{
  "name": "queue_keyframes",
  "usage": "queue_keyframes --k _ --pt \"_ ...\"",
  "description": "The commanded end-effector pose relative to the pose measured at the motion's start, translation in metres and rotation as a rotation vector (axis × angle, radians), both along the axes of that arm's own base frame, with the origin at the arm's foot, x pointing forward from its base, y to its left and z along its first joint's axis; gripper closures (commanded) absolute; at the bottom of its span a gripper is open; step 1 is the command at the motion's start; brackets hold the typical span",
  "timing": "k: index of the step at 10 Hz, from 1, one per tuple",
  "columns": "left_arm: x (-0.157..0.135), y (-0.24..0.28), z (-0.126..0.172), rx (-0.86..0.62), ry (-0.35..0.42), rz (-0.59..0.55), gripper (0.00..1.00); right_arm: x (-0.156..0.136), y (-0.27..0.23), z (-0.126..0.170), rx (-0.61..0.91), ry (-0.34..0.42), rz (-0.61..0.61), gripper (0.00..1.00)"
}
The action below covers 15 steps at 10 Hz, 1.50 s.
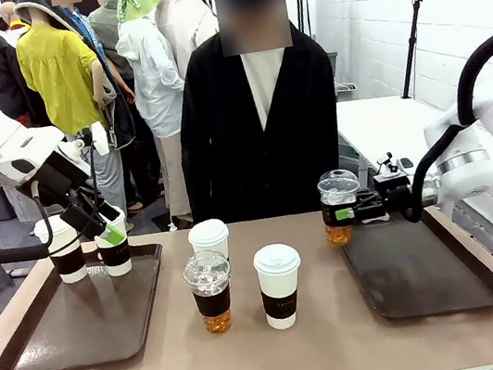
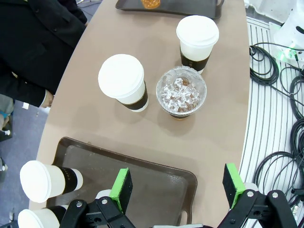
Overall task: Distribute the coffee onto the tray.
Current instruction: Pick up one iced Americano and place it on the right Handle tray.
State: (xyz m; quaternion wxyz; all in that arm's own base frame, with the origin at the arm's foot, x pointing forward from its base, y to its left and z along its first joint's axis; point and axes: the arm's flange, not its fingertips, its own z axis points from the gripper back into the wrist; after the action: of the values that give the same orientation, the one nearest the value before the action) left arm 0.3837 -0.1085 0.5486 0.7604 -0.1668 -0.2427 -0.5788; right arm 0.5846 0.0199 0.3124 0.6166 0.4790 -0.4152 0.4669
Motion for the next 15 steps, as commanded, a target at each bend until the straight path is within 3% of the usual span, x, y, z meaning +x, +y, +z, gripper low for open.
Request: queue_keyframes --k 1,3,9,15 --pt "0.001 0.003 -0.001 -0.023 -0.004 -0.02 0.0 -0.001 -0.014 0.009 -0.017 0.012 -0.011 0.35" --pt "0.001 0.003 -0.001 -0.023 -0.004 -0.02 0.0 -0.001 -0.033 0.0 -0.068 -0.049 -0.016 0.35" --pt "0.001 0.003 -0.001 -0.023 -0.004 -0.02 0.0 -0.007 -0.056 -0.041 -0.054 -0.112 -0.013 0.35" --pt "0.001 0.003 -0.001 -0.023 -0.004 -0.02 0.0 -0.006 -0.055 -0.059 -0.037 -0.075 -0.015 0.35"
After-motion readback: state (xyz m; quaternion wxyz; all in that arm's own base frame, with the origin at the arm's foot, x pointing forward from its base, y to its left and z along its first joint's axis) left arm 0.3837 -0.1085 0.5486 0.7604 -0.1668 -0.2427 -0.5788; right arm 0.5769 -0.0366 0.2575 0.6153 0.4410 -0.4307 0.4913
